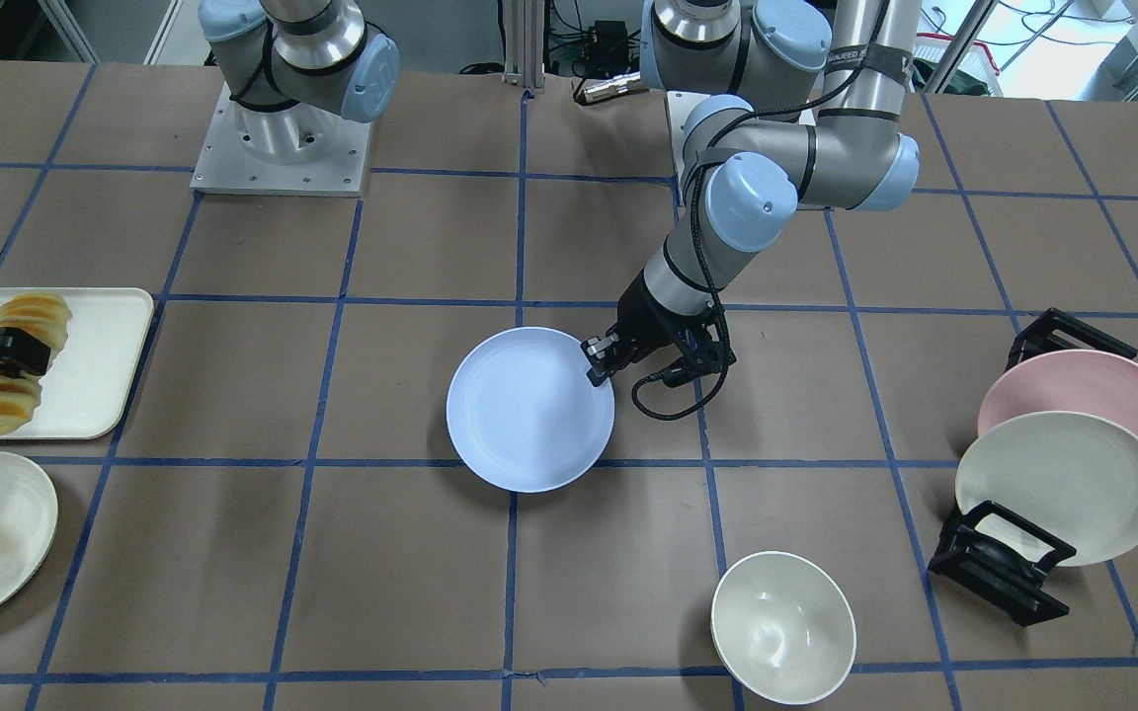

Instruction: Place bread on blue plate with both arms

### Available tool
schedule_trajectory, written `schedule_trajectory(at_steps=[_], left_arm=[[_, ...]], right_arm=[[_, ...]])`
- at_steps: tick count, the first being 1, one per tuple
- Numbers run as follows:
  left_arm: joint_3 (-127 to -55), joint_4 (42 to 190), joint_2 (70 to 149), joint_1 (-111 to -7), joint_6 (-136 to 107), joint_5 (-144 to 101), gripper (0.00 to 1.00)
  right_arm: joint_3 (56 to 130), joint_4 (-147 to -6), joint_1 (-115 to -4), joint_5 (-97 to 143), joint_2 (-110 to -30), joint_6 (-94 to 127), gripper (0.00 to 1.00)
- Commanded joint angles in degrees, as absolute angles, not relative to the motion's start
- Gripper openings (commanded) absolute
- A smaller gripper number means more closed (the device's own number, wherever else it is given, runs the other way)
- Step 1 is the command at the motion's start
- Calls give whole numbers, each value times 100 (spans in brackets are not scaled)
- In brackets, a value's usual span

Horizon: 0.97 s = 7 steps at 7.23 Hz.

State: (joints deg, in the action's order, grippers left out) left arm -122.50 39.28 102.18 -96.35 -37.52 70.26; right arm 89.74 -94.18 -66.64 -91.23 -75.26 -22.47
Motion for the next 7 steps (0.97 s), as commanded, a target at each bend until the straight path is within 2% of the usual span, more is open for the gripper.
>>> schedule_trajectory(at_steps=[1,2,4,5,7], left_arm=[[-12287,3902,10449,-9764,-3814,7022,71],[-12244,3894,10459,-9773,-3893,7022,76],[-11850,3875,10153,-9695,-3947,7807,98],[-11534,4407,9951,-9668,-3868,7996,100],[-10404,6667,9529,-9502,-2575,8766,100]], right_arm=[[8991,-9343,-7030,-8877,-7628,-1725,0],[9009,-9317,-7092,-8851,-7681,-1523,0],[9000,-9386,-7678,-8842,-7752,-788,0],[8974,-9535,-7951,-8833,-7717,-469,0],[8983,-9945,-8618,-8317,-7525,434,0]])
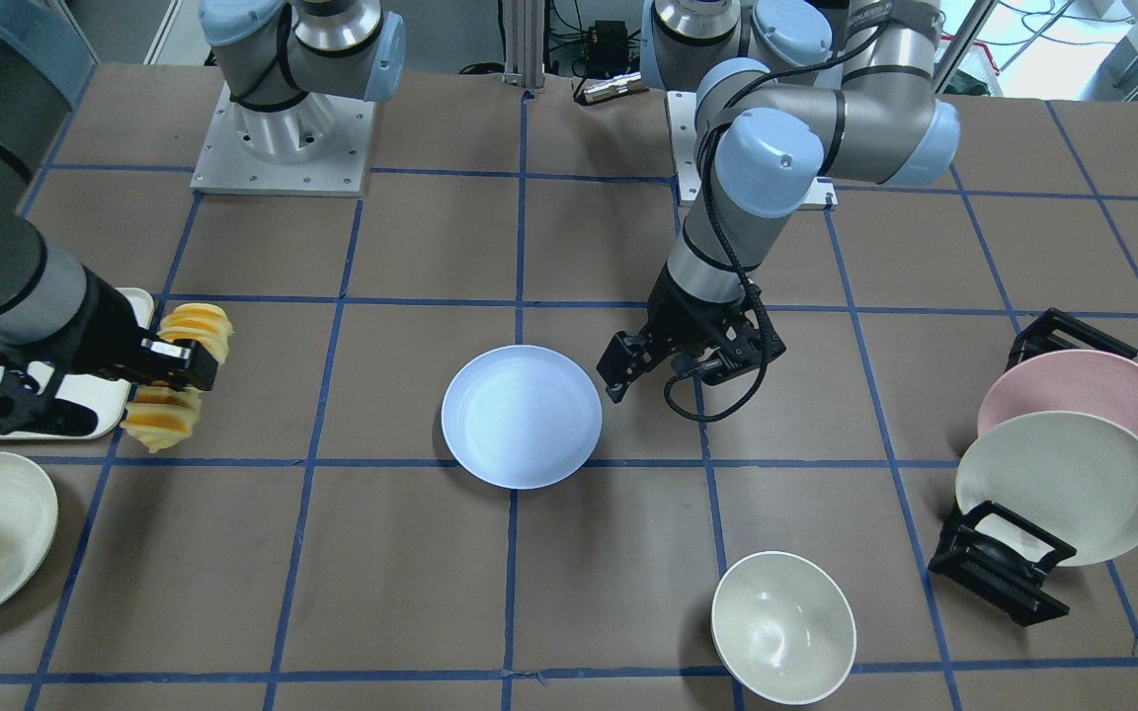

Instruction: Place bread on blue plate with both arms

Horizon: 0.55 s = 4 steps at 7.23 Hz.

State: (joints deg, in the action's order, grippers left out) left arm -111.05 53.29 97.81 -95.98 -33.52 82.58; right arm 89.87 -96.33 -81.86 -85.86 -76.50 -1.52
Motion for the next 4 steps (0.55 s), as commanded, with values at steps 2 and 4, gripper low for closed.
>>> schedule_trajectory(at_steps=[2,4], left_arm=[[-9451,8178,9221,-9396,-1576,9069,100],[-9335,8130,8992,-9343,-103,9106,100]], right_arm=[[8983,-10526,-9496,-8297,-7288,1647,0],[8991,-10992,-10166,-8297,-7007,2414,0]])
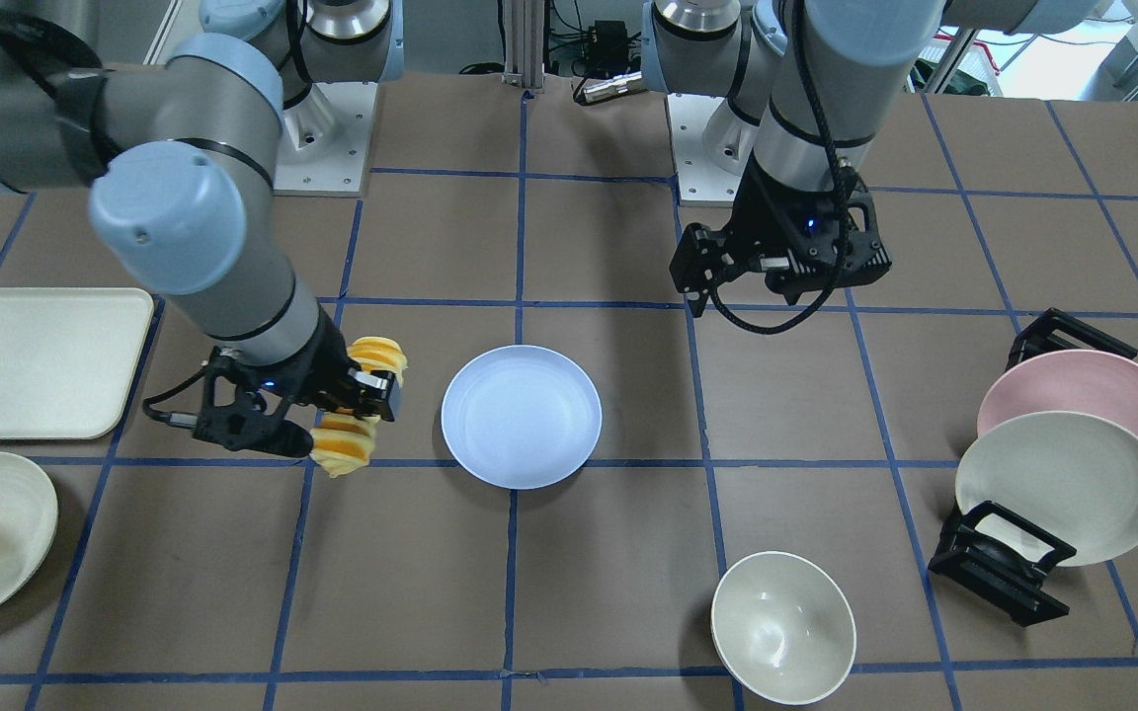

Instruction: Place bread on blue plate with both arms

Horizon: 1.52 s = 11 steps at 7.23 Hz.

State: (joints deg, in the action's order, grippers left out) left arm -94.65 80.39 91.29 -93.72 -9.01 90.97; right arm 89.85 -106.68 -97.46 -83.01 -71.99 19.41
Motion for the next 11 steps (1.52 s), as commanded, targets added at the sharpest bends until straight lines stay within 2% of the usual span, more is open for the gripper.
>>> schedule_trajectory(at_steps=[1,5,10,11], left_arm=[[-9264,8104,8956,-9334,-97,8888,100],[-8711,8954,9018,-9063,-114,9000,100],[-8824,9009,8938,-9070,-141,8983,100],[-8833,9009,8938,-9070,-141,9000,100]], right_arm=[[8983,-11343,-10473,-8297,-6779,2678,0],[9035,-11619,-11118,-8349,-6153,2769,0],[9360,-11637,-11127,-8323,-5985,2769,0],[9326,-11654,-11118,-8315,-6011,2769,37]])
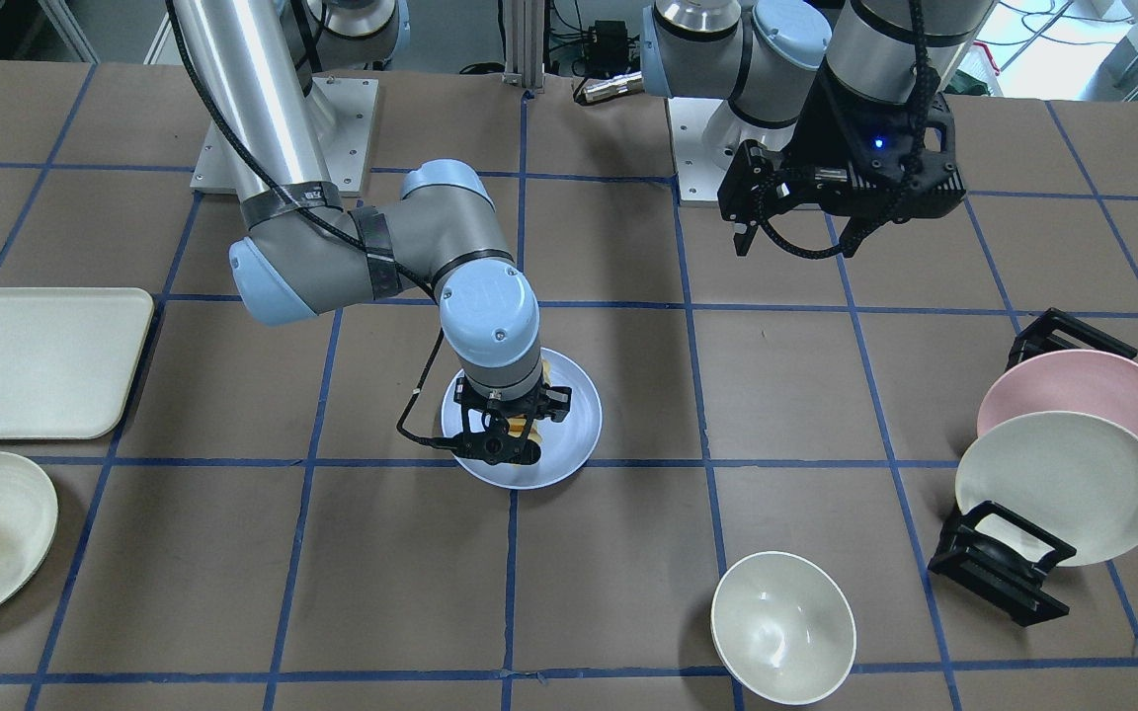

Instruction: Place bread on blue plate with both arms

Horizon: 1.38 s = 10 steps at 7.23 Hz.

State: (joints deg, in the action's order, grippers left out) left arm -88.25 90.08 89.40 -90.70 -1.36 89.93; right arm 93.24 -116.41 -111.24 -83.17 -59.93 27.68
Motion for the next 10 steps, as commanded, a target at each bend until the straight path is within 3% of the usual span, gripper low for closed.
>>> schedule_trajectory(at_steps=[1,2,3,7,10], left_arm=[[-8833,9009,8947,-9070,-141,9000,100],[-8824,9009,8939,-9062,-158,9000,100],[-8807,9009,8938,-9062,-228,9000,100],[-8807,9009,8930,-9062,-246,8991,100],[-8807,8991,8930,-9062,-255,9000,100]], right_arm=[[9316,-11733,-11118,-8332,-6012,2760,80],[9308,-11786,-11118,-8341,-6029,2768,93],[9299,-11786,-11118,-8315,-6047,2769,100],[9281,-11489,-10803,-8507,-6660,2603,100],[9281,-10637,-9513,-8851,-7775,1207,100]])
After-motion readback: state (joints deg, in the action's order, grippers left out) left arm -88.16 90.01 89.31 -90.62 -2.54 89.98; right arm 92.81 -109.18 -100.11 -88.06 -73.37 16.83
